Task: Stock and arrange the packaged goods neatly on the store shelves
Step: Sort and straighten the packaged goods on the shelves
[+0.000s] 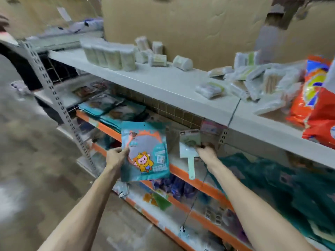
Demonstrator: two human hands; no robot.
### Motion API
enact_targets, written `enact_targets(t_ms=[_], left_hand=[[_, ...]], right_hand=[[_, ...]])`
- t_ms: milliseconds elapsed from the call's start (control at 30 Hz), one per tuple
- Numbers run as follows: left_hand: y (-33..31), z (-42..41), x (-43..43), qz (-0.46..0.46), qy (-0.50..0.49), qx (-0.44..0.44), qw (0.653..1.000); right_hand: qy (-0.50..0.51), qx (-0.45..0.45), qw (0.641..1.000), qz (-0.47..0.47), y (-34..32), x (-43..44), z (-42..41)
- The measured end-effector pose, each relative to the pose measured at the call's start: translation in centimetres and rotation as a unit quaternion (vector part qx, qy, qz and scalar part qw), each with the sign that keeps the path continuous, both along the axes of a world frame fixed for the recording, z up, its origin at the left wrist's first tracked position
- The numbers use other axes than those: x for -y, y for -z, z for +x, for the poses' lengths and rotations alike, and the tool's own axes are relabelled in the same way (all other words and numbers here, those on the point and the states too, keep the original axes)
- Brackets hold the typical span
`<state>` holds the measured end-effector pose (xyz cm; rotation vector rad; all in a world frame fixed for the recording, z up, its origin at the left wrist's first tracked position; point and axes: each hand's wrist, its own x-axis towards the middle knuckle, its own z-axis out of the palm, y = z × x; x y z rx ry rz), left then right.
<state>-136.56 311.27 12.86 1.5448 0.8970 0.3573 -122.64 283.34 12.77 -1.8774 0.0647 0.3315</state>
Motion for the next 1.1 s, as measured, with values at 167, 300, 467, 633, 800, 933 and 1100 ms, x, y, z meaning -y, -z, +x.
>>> enact_targets(t_ms=[167,300,467,633,800,933,1100], left_hand=[[-0.7,-4.1,-8.6,0.003,-0.016,0.013,1.0],[-2.3,-5.8,-12.8,0.004,-0.019,0.022,1.0],[-2.3,-5.3,-16.4,-0.009,-0.017,0.037,0.999],[-1.8,-3.7,-17.5,-0.021,0.001,0.046,0.999],[-0.5,-1.1,-20.1,-0.022,0.023,0.03,0.999],[0.2,1.6,-22.8,-0.019,0.032,0.023,0.999],[0.2,6.1,-26.6,-0.007,0.057,0.013,0.998]], right_hand=[[0.017,-0.024,0.999,0.024,-0.6,-10.3,-1.8],[-0.006,-0.022,0.999,0.024,-1.4,-16.3,-3.2],[-0.015,0.009,1.0,0.016,-2.6,-19.6,-3.7],[0.012,-0.003,1.0,0.017,-3.1,-20.3,-2.8],[0.062,0.002,0.996,0.058,-1.9,-21.5,-1.2],[0.109,0.004,0.991,0.083,-1.0,-23.3,1.5],[0.087,-0.022,0.994,0.059,-0.3,-26.5,5.7]])
